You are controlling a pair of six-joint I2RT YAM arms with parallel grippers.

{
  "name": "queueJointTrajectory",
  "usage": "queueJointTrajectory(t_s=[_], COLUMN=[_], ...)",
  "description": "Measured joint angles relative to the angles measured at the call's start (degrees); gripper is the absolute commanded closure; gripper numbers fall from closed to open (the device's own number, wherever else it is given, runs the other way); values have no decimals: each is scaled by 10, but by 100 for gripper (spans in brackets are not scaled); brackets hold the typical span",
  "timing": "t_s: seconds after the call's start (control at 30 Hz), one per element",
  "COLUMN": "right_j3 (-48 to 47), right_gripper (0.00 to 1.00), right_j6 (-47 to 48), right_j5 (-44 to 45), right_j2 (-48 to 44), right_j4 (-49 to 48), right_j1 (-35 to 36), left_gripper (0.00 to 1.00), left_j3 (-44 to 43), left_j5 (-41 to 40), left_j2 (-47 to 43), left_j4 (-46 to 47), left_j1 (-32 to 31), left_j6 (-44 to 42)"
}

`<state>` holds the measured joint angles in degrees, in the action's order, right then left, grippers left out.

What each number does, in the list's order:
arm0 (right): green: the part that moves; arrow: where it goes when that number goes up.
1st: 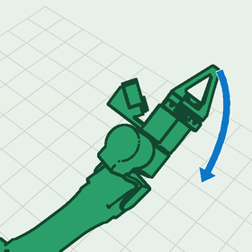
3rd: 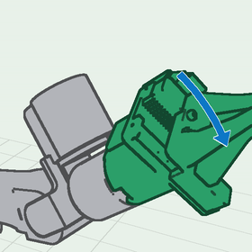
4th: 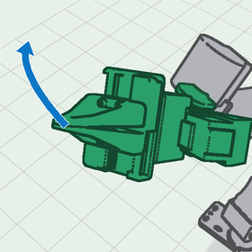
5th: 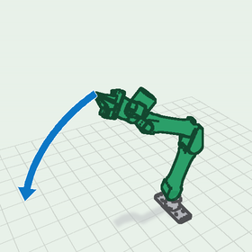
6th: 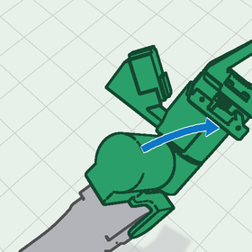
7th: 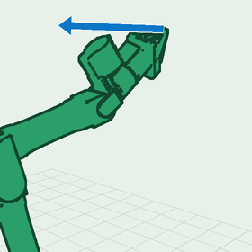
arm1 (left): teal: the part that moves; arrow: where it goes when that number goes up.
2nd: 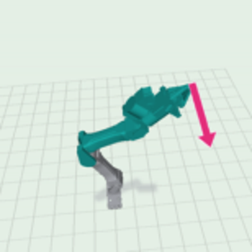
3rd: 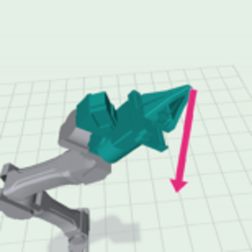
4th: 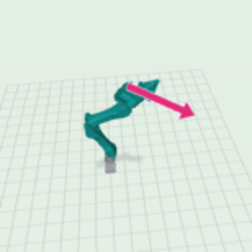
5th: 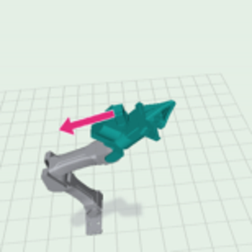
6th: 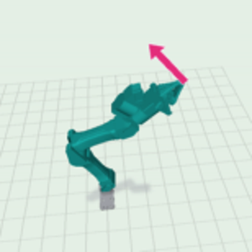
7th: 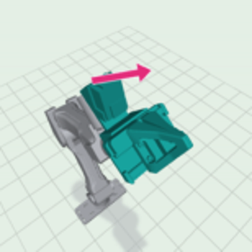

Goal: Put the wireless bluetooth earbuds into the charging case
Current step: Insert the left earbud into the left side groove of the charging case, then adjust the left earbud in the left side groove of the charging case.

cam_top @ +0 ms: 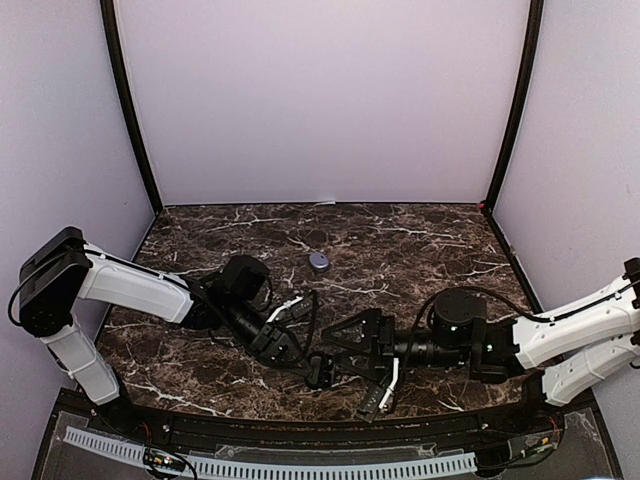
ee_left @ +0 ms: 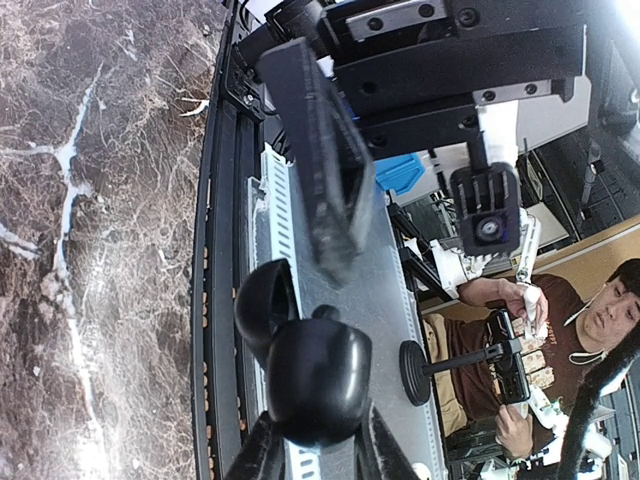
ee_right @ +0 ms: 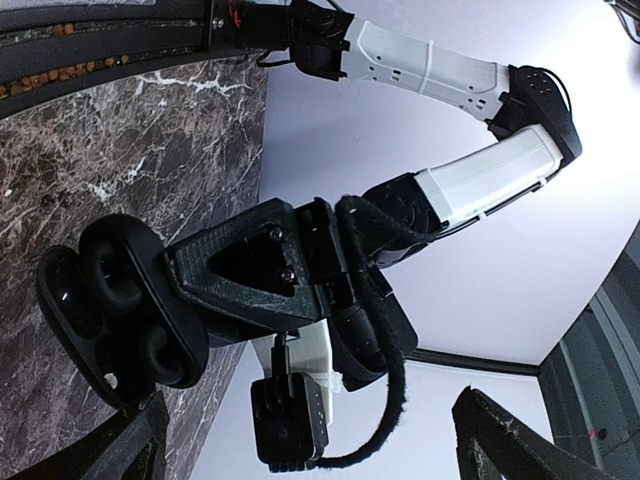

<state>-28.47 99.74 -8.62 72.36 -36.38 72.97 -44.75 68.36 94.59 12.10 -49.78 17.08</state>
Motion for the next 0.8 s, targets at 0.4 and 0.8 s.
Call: queueJointTrajectory(t_s=[0.4, 0.8], right_j3=[48, 93], right_gripper=[1, 1], right_j6=[-208, -658], right_j5=[-67, -8], right_j2=[-91, -165], right_j4=[-23, -100], right_j1=[-33, -41], left_gripper=[90, 90], left_j3=[0, 6], left_j5=[-14, -47], left_j2=[-21, -43], left_j4=[1, 27], left_j1=[0, 1], left_j6=[-4, 0])
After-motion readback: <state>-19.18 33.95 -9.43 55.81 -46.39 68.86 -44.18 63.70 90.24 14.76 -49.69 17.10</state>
